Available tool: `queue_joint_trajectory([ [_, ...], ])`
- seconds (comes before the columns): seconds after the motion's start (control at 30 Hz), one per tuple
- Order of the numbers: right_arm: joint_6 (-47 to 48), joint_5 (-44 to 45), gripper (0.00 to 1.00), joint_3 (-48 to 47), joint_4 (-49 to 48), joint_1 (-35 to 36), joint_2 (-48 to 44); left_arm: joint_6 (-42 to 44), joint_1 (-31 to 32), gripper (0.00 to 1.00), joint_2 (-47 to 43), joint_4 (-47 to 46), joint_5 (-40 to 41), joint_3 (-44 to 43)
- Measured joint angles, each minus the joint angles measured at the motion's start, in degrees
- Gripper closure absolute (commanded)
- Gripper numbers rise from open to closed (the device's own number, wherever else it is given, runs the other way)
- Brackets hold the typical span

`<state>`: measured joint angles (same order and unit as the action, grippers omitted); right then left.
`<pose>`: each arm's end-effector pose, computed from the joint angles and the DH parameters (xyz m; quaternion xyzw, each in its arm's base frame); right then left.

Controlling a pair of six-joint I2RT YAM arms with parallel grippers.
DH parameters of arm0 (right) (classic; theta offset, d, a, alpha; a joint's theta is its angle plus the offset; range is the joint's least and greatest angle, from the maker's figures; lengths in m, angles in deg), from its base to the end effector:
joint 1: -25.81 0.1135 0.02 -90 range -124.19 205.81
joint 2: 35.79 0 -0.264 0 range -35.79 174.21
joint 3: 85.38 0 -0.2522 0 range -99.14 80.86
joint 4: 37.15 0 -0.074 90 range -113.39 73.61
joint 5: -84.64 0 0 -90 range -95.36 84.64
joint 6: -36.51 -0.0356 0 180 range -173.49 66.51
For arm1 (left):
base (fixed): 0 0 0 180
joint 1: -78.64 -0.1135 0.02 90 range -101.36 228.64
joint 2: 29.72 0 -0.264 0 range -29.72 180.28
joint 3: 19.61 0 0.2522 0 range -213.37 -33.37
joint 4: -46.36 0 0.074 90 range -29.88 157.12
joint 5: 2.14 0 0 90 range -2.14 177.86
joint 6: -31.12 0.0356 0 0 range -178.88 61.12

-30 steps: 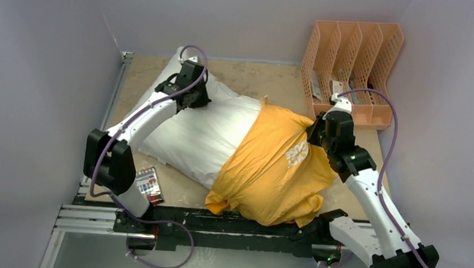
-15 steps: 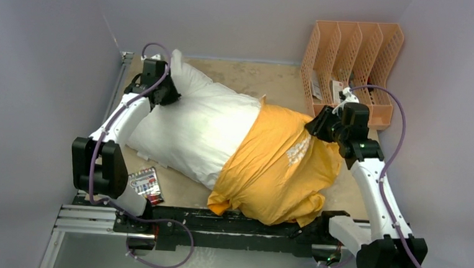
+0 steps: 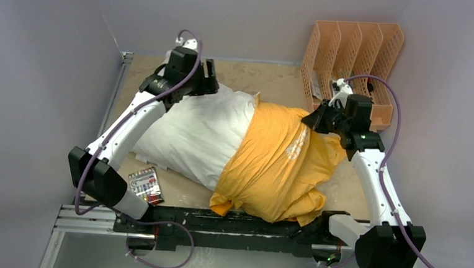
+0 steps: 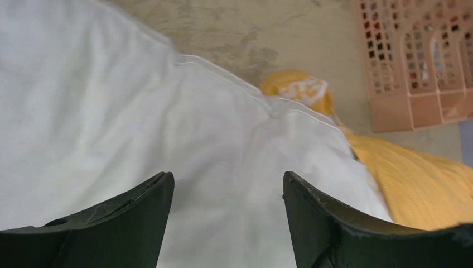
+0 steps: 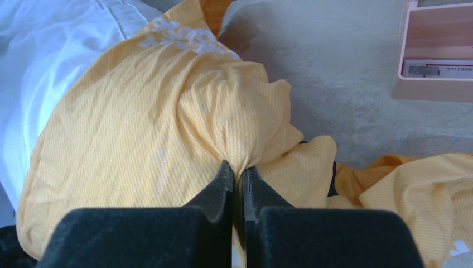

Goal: Remove the pillowcase from the pillow
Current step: Remove the pillow from the pillowcase.

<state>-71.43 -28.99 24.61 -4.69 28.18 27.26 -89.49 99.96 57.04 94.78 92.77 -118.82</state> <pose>0.2461 0.0245 0.3335 0.0039 0.8350 0.2625 0.4836 0.3178 -0.1208 0.3672 -0.0915 0.8856 -0.1644 0.4247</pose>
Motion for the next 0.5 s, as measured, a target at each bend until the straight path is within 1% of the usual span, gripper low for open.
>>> queue_joint_trajectory([
  [0.1, 0.70, -0.59, 1.00, 0.00, -0.44, -0.04, -0.50, 4.24, 6.40, 0.26, 0.33, 1.03, 0.66, -4.37],
  [0.23, 1.66, -1.51, 1.00, 0.00, -0.72, -0.02, -1.97, 11.39, 12.11, 0.23, 3.37, 1.86, -1.49, -7.98],
  [0.33, 2.16, -1.86, 1.00, 0.00, -0.85, -0.02, -2.49, 17.92, 13.57, 0.20, 7.13, 3.48, -7.23, -8.61],
  [0.37, 2.29, -1.90, 1.00, 0.00, -0.87, -0.02, -2.47, 19.45, 13.57, 0.20, 8.13, 4.22, -8.63, -8.61],
  [0.5, 2.64, -1.90, 1.00, 0.00, -0.87, -0.02, -2.47, 26.64, 13.20, 0.13, 11.13, 5.60, -15.47, -8.61],
])
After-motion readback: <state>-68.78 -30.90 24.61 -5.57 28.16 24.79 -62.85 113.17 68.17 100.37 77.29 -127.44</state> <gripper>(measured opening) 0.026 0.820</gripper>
